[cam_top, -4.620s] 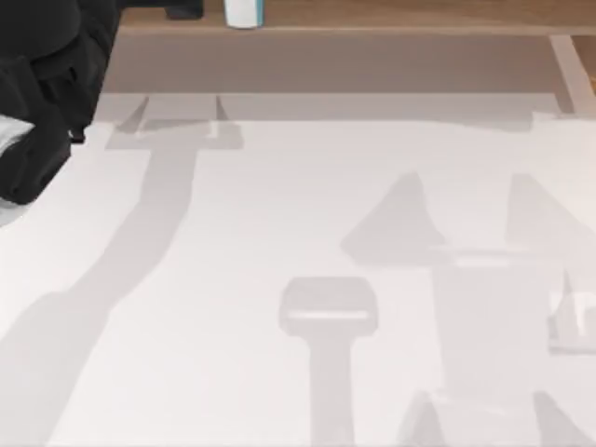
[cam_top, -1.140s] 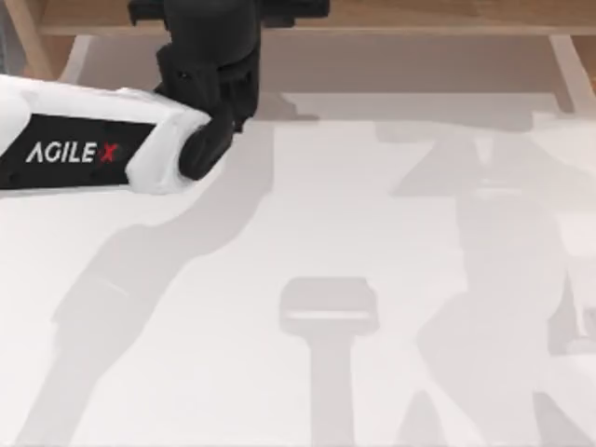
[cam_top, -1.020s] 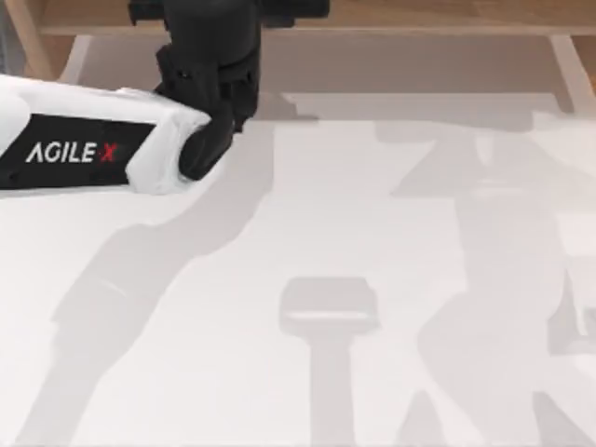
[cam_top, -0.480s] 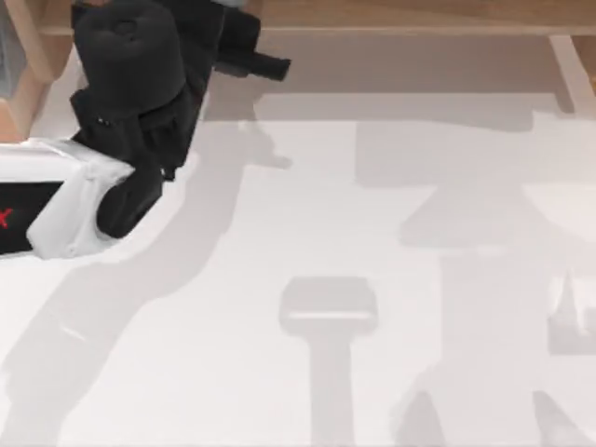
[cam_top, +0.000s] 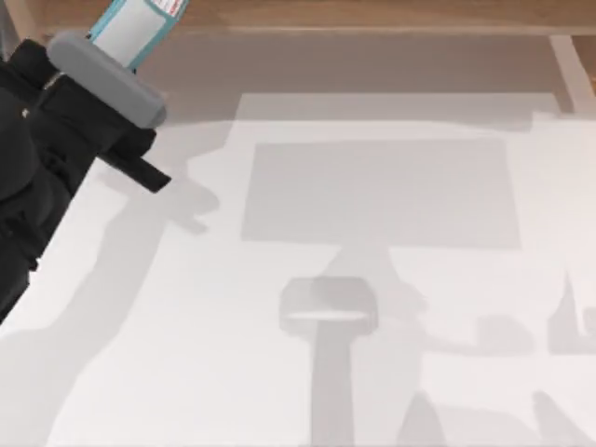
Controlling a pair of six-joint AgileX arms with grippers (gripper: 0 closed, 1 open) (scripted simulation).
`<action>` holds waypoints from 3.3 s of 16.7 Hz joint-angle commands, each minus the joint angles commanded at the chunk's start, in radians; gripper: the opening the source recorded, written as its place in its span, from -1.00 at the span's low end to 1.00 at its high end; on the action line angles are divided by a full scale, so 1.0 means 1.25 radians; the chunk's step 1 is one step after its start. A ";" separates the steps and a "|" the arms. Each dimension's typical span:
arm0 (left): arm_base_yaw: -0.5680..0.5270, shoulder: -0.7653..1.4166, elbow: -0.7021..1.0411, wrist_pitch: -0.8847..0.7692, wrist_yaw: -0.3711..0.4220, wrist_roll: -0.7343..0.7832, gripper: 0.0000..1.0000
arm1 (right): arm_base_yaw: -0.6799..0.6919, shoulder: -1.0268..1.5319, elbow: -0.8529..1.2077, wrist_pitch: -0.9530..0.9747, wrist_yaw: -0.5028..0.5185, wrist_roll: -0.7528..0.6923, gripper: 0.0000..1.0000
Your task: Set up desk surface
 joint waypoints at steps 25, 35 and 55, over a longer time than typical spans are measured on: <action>0.662 0.435 0.315 -0.079 0.520 0.807 -1.00 | 0.000 0.000 0.000 0.000 0.000 0.000 1.00; 0.642 0.480 0.368 -0.084 0.502 0.802 -1.00 | 0.000 0.000 0.000 0.000 0.000 0.000 1.00; 0.630 0.508 0.404 -0.088 0.491 0.796 0.96 | 0.000 0.000 0.000 0.000 0.000 0.000 1.00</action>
